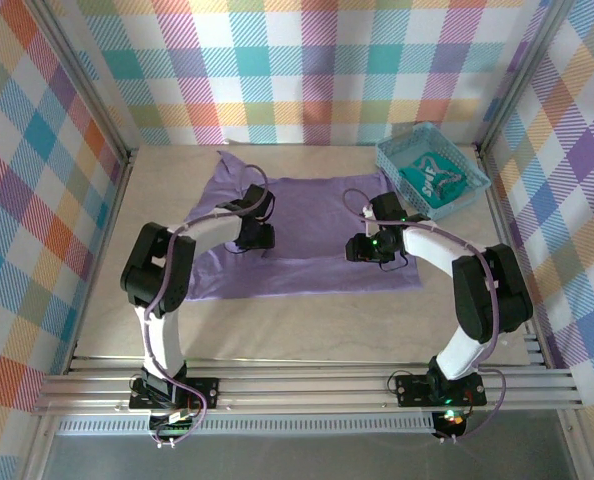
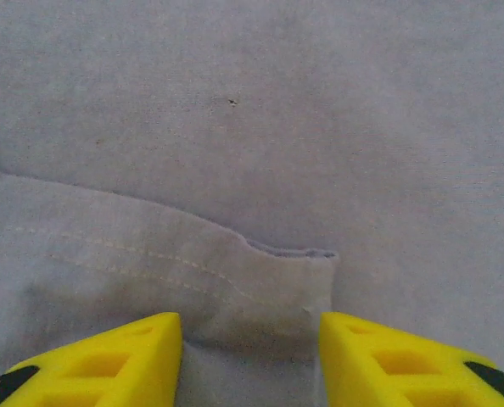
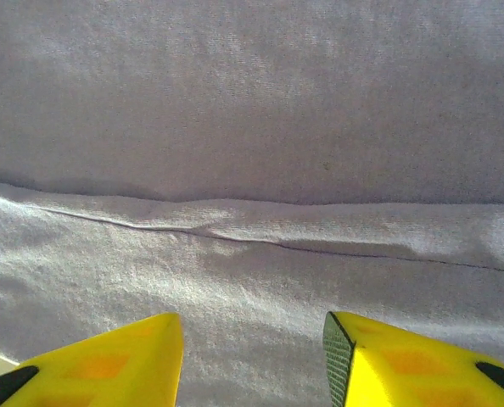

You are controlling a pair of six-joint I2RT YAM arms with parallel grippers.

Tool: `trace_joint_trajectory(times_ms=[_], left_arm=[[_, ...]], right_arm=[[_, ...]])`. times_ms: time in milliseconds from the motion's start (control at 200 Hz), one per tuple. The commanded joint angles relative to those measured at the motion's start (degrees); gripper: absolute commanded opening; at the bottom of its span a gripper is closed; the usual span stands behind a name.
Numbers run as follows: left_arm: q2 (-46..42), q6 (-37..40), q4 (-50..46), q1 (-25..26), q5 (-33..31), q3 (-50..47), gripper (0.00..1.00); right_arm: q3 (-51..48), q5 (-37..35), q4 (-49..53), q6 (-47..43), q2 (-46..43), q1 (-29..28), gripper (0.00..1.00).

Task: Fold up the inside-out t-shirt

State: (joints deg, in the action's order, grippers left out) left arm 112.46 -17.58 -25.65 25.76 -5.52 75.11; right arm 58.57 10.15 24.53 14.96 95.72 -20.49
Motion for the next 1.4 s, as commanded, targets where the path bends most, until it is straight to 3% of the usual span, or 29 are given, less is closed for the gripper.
trace_joint_trajectory(times_ms=[0,305,410,825,1115,1270,1395], left_arm=[[2.34,2.42,-3.59,1.44,-2.97,3.15,0.42],[3.55,0.97,-2.24,1.47,-2.86,3.76,0.36],[4.29,0.36,-1.11,1.51,-0.85,4.1,0.29],[3.4,1.5,-2.34,1.53,-4.09,6.95,0.13],[2.76,-0.24,1.02,1.49,-3.36,9.35,0.17],[2.36,-0.35,0.74,1.42,-3.94,10.67,0.36],[-3.95,-1.3,1.34,1.46,-3.89,5.61,0.43]], right_arm=[[1.25,1.45,0.61,-0.41,-1.66,-0.08,0.48],[0.87,4.18,-0.13,0.25,-1.74,0.04,0.48],[1.26,4.23,1.14,-0.76,-1.42,0.08,0.48],[-0.21,4.35,0.68,-0.46,-2.12,0.09,0.48],[-0.63,1.82,2.26,0.49,-3.54,0.11,0.49],[-1.71,-0.15,4.48,1.32,-5.23,0.26,0.49],[-3.38,-2.21,6.69,3.27,-7.37,2.84,0.5]])
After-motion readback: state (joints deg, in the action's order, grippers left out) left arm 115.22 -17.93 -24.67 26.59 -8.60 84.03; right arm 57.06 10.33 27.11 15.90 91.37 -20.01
